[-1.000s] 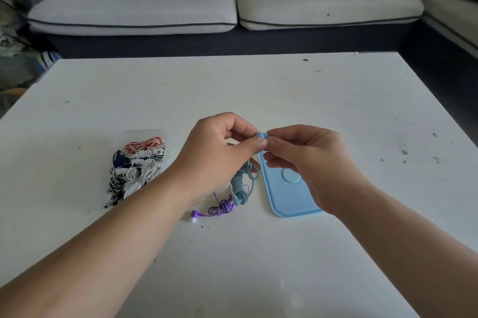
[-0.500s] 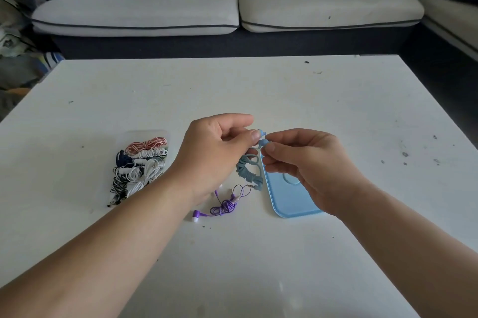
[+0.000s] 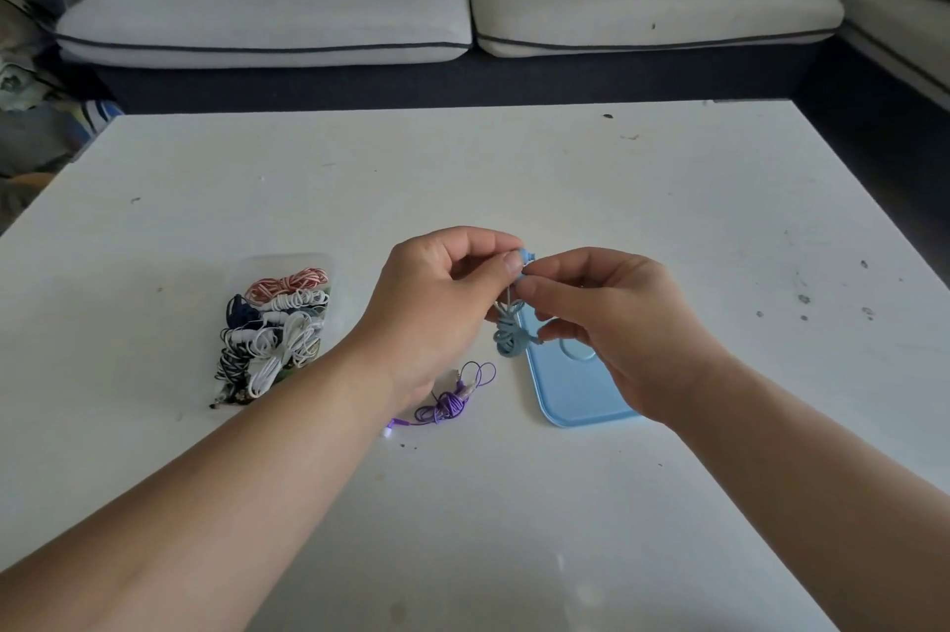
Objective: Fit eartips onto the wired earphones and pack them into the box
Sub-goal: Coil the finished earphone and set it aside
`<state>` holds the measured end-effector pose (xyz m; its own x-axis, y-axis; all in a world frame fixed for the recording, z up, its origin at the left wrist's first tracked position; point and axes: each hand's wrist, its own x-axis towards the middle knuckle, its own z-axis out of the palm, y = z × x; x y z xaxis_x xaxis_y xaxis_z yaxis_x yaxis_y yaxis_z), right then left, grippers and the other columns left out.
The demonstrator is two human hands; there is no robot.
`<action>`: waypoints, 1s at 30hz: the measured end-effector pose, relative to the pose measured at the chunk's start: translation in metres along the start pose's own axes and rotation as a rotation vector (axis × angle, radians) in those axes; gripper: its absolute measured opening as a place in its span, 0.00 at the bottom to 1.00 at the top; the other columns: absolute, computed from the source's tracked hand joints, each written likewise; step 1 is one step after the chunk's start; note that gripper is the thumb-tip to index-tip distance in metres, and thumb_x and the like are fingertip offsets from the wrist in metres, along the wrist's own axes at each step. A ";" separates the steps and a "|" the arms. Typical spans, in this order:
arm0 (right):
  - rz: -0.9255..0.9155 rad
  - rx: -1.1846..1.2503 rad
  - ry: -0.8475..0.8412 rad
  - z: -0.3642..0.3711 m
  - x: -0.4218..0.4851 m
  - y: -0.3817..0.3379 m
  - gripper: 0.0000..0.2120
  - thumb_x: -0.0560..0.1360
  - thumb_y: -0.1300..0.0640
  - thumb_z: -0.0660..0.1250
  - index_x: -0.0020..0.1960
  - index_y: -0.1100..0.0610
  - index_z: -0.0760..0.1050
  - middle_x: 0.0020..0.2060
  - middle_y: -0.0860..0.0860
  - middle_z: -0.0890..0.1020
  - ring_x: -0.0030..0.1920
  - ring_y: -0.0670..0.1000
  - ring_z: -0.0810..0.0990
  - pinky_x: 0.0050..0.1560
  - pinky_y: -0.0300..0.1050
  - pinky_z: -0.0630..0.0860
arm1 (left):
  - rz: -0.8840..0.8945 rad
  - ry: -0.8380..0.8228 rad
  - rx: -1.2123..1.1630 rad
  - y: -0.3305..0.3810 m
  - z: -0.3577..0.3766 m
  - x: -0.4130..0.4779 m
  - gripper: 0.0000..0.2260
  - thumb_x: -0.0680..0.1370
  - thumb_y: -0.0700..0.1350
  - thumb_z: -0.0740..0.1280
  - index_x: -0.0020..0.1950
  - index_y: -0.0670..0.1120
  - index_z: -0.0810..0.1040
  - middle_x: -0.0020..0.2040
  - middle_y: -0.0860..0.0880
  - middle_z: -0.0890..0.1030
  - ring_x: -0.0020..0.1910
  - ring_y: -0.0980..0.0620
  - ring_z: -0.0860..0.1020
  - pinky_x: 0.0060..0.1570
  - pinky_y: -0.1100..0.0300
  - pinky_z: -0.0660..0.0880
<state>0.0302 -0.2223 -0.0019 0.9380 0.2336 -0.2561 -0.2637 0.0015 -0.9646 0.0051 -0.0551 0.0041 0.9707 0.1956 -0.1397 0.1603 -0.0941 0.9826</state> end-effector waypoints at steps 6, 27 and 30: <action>0.020 0.006 0.153 -0.020 0.013 -0.005 0.05 0.75 0.60 0.75 0.47 0.62 0.84 0.37 0.55 0.84 0.38 0.53 0.81 0.42 0.49 0.79 | -0.071 -0.015 -0.059 -0.001 0.008 0.002 0.05 0.80 0.42 0.73 0.49 0.51 0.87 0.43 0.49 0.88 0.43 0.53 0.84 0.52 0.55 0.81; -0.112 -0.984 0.315 -0.054 0.080 0.062 0.09 0.73 0.66 0.64 0.46 0.65 0.82 0.43 0.62 0.84 0.44 0.64 0.82 0.42 0.56 0.82 | -0.199 -0.122 -0.118 -0.014 0.010 0.004 0.04 0.79 0.39 0.73 0.53 0.42 0.86 0.44 0.44 0.86 0.40 0.54 0.83 0.46 0.61 0.81; -0.088 -0.952 0.318 -0.053 0.079 0.061 0.08 0.73 0.64 0.64 0.44 0.61 0.82 0.41 0.56 0.83 0.40 0.59 0.81 0.40 0.51 0.80 | -0.192 -0.116 -0.099 -0.014 0.007 0.004 0.04 0.79 0.39 0.73 0.52 0.43 0.86 0.44 0.45 0.87 0.42 0.54 0.83 0.50 0.58 0.82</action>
<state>0.1005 -0.2556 -0.0848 0.9986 -0.0004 -0.0526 -0.0317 -0.8037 -0.5942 0.0076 -0.0600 -0.0109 0.9389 0.0869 -0.3330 0.3316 0.0310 0.9429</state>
